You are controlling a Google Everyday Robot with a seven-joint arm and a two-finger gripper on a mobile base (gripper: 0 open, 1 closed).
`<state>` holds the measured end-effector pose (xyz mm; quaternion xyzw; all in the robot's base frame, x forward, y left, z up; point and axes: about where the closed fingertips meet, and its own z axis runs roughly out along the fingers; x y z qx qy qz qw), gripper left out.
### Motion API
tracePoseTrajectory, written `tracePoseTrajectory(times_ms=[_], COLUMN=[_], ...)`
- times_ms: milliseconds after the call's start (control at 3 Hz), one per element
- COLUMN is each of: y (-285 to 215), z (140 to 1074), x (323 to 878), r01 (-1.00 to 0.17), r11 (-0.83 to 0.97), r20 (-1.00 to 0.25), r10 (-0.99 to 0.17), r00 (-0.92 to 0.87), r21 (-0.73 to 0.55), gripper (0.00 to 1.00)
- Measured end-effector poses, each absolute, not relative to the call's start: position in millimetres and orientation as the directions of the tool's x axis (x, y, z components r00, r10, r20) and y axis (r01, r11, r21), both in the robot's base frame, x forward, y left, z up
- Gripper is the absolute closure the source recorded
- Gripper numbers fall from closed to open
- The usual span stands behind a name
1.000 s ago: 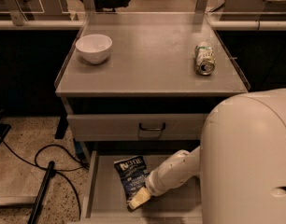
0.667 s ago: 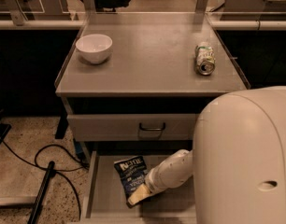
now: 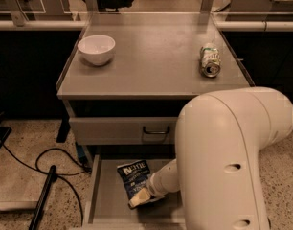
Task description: Pick blue chip bag from middle drawer and place on counter
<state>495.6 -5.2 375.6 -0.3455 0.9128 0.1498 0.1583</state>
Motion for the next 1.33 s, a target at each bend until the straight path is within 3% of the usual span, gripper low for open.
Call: tracePoseTrajectory(times_ms=[667,1333], y=[-3.2,-2.9], z=[332.1,335.0], x=[501.8,502.1], r01=[-0.622,-0.622], r11=[0.756,0.756], r20=[-0.337,-0.337], r10=[-0.542,-0.542], r00=[-0.77,-0.77], r21=[0.204,0.205], gripper=[0.0,0.43])
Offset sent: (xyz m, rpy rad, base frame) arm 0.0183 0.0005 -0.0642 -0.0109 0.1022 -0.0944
